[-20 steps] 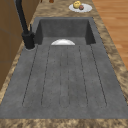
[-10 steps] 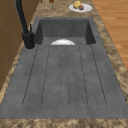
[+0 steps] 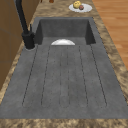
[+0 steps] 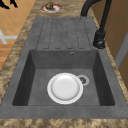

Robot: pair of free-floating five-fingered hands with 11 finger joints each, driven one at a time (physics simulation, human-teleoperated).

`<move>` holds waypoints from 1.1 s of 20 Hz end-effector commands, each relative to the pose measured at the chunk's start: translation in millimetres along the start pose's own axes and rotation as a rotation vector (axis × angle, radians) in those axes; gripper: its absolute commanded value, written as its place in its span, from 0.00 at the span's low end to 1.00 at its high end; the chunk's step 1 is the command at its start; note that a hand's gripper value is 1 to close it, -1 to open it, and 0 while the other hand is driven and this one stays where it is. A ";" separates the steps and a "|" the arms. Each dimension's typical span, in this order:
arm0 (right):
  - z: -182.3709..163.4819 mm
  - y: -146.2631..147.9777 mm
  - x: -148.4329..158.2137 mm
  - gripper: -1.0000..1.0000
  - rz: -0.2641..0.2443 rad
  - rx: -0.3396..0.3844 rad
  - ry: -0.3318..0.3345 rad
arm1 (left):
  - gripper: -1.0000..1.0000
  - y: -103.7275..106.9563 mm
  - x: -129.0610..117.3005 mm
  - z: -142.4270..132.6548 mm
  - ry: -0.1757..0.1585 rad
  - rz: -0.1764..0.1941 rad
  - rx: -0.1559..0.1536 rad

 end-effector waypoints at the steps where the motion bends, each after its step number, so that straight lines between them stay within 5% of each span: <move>1: 3.0 2.3 31.5 0.00 0.010 -0.016 0.020 | 0.50 0.0 0.0 0.0 0.000 0.000 0.000; 22: -40.6 2.3 153.9 0.00 0.034 -0.060 0.391 | 0.50 0.0 0.0 0.0 0.000 0.000 0.000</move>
